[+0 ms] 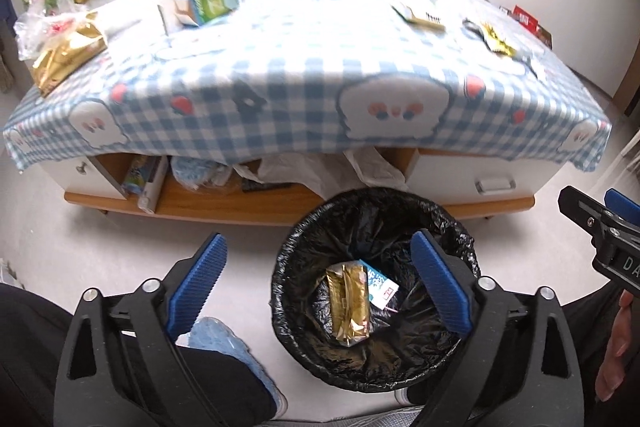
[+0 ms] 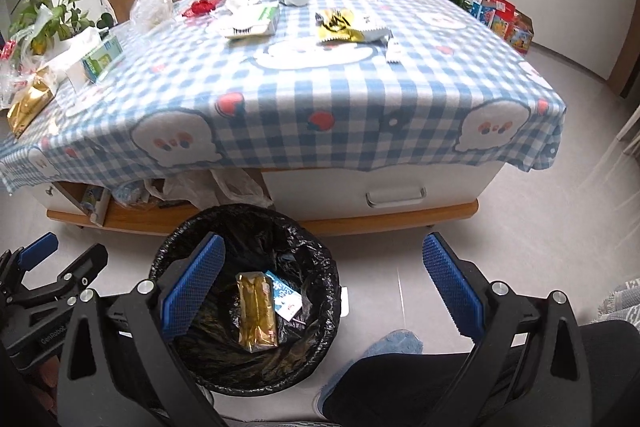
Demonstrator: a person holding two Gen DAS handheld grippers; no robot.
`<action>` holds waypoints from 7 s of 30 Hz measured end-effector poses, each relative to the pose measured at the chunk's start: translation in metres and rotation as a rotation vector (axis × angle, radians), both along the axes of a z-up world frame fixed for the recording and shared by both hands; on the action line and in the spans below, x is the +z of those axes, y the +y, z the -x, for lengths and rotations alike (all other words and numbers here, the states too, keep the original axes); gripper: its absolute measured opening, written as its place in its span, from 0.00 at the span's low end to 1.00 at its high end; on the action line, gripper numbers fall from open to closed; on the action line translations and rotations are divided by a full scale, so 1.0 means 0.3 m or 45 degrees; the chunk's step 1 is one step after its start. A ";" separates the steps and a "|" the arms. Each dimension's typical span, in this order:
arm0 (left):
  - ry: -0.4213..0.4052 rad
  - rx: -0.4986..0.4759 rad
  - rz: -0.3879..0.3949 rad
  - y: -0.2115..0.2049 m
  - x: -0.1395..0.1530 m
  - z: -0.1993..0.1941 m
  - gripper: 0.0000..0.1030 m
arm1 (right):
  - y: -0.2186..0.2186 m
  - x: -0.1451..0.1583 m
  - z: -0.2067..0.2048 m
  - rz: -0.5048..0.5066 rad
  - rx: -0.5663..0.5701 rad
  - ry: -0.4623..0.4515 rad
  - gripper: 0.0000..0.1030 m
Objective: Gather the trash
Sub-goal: 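Move both tools back over the table, then grasp the green box with the left tool while the right tool grasps the Acarbose Tablets box, then carry the green box and white tablets box over the trash bin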
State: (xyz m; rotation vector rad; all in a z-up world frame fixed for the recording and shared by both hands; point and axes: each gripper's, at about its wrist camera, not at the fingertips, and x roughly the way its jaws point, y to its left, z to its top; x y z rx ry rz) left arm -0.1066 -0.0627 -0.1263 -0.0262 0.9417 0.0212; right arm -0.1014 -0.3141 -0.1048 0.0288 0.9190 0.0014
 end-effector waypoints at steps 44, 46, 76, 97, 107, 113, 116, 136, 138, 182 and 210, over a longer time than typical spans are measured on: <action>-0.029 0.202 0.035 0.480 0.219 -0.838 0.94 | 0.324 0.140 -0.682 0.028 0.187 -0.052 0.92; -0.021 0.214 0.013 0.486 0.216 -0.882 0.94 | 0.331 0.131 -0.727 0.030 0.171 -0.033 0.92; -0.025 0.238 0.018 0.439 0.216 -1.081 0.94 | 0.351 -0.010 -1.008 0.052 0.107 0.152 0.78; 0.059 0.239 -0.011 0.432 0.173 -1.129 0.70 | 0.361 0.008 -0.992 0.034 0.125 0.126 0.56; 0.014 0.229 -0.026 0.438 0.222 -1.018 0.70 | 0.324 0.039 -0.922 0.043 0.106 0.085 0.56; -0.005 0.228 -0.015 0.432 0.251 -0.906 0.70 | 0.300 0.072 -0.840 0.022 0.102 0.063 0.56; -0.023 0.229 -0.006 0.428 0.280 -0.858 0.70 | 0.295 0.107 -0.800 0.016 0.101 0.039 0.56; -0.055 0.197 0.022 0.368 0.341 -0.512 0.70 | 0.266 0.213 -0.520 0.005 0.108 -0.032 0.56; -0.056 0.196 0.020 0.365 0.339 -0.480 0.70 | 0.267 0.219 -0.491 -0.003 0.110 -0.036 0.56; 0.081 0.201 0.030 0.273 -0.062 -0.113 0.70 | 0.353 -0.095 -0.067 0.045 0.195 0.108 0.56; 0.187 0.183 -0.024 0.187 -0.256 -0.114 0.70 | 0.265 -0.289 -0.118 0.036 0.195 0.228 0.86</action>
